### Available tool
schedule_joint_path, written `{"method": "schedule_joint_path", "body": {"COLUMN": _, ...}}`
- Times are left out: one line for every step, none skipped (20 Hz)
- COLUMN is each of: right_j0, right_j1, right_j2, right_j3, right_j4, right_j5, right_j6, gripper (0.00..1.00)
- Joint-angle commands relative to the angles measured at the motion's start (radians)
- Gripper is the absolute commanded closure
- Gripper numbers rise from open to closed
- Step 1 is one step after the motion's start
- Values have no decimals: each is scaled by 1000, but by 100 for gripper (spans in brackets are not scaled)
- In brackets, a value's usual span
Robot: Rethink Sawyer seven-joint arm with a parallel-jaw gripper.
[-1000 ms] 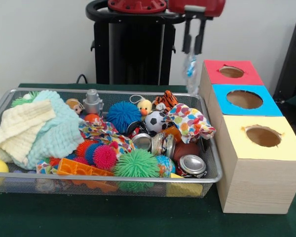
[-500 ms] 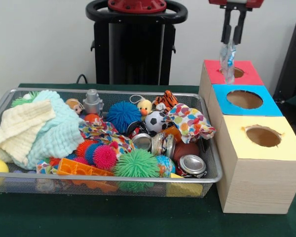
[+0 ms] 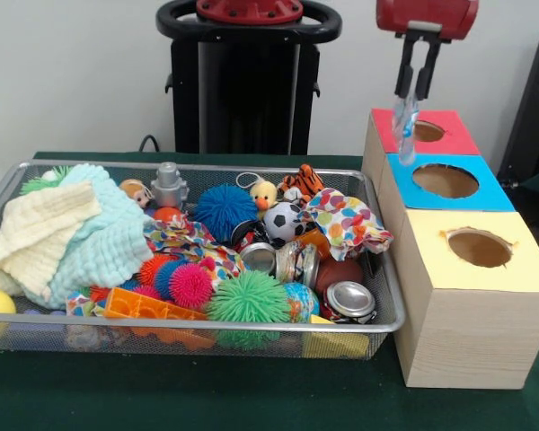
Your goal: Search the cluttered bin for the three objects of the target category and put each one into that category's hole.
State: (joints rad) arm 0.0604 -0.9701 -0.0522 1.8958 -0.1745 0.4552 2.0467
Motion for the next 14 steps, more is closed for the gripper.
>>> {"method": "schedule_joint_path", "body": {"right_j0": 8, "right_j1": 82, "right_j2": -50, "right_j3": 0, "right_j4": 44, "right_j5": -41, "right_j6": 245, "gripper": 100}}
{"method": "schedule_joint_path", "body": {"right_j0": 8, "right_j1": 86, "right_j2": -52, "right_j3": -7, "right_j4": 48, "right_j5": -38, "right_j6": 241, "gripper": 100}}
{"method": "schedule_joint_path", "body": {"right_j0": 8, "right_j1": 90, "right_j2": -54, "right_j3": -14, "right_j4": 52, "right_j5": -34, "right_j6": 238, "gripper": 100}}
{"method": "schedule_joint_path", "body": {"right_j0": 0, "right_j1": 92, "right_j2": -53, "right_j3": -23, "right_j4": 57, "right_j5": -28, "right_j6": 228, "gripper": 100}}
{"method": "schedule_joint_path", "body": {"right_j0": 2, "right_j1": 94, "right_j2": -56, "right_j3": -25, "right_j4": 60, "right_j5": -28, "right_j6": 226, "gripper": 100}}
{"method": "schedule_joint_path", "body": {"right_j0": 4, "right_j1": 96, "right_j2": -59, "right_j3": -27, "right_j4": 64, "right_j5": -29, "right_j6": 225, "gripper": 100}}
{"method": "schedule_joint_path", "body": {"right_j0": 7, "right_j1": 97, "right_j2": -62, "right_j3": -27, "right_j4": 67, "right_j5": -28, "right_j6": 224, "gripper": 100}}
{"method": "schedule_joint_path", "body": {"right_j0": 7, "right_j1": 97, "right_j2": -63, "right_j3": -30, "right_j4": 71, "right_j5": -24, "right_j6": 221, "gripper": 100}}
{"method": "schedule_joint_path", "body": {"right_j0": 10, "right_j1": 96, "right_j2": -65, "right_j3": -31, "right_j4": 73, "right_j5": -22, "right_j6": 220, "gripper": 100}}
{"method": "schedule_joint_path", "body": {"right_j0": 9, "right_j1": 97, "right_j2": -66, "right_j3": -36, "right_j4": 77, "right_j5": -17, "right_j6": 216, "gripper": 100}}
{"method": "schedule_joint_path", "body": {"right_j0": 11, "right_j1": 97, "right_j2": -69, "right_j3": -36, "right_j4": 80, "right_j5": -16, "right_j6": 213, "gripper": 100}}
{"method": "schedule_joint_path", "body": {"right_j0": 11, "right_j1": 97, "right_j2": -70, "right_j3": -37, "right_j4": 82, "right_j5": -15, "right_j6": 209, "gripper": 100}}
{"method": "schedule_joint_path", "body": {"right_j0": 10, "right_j1": 97, "right_j2": -71, "right_j3": -39, "right_j4": 84, "right_j5": -15, "right_j6": 206, "gripper": 100}}
{"method": "schedule_joint_path", "body": {"right_j0": 6, "right_j1": 98, "right_j2": -70, "right_j3": -40, "right_j4": 87, "right_j5": -14, "right_j6": 201, "gripper": 100}}
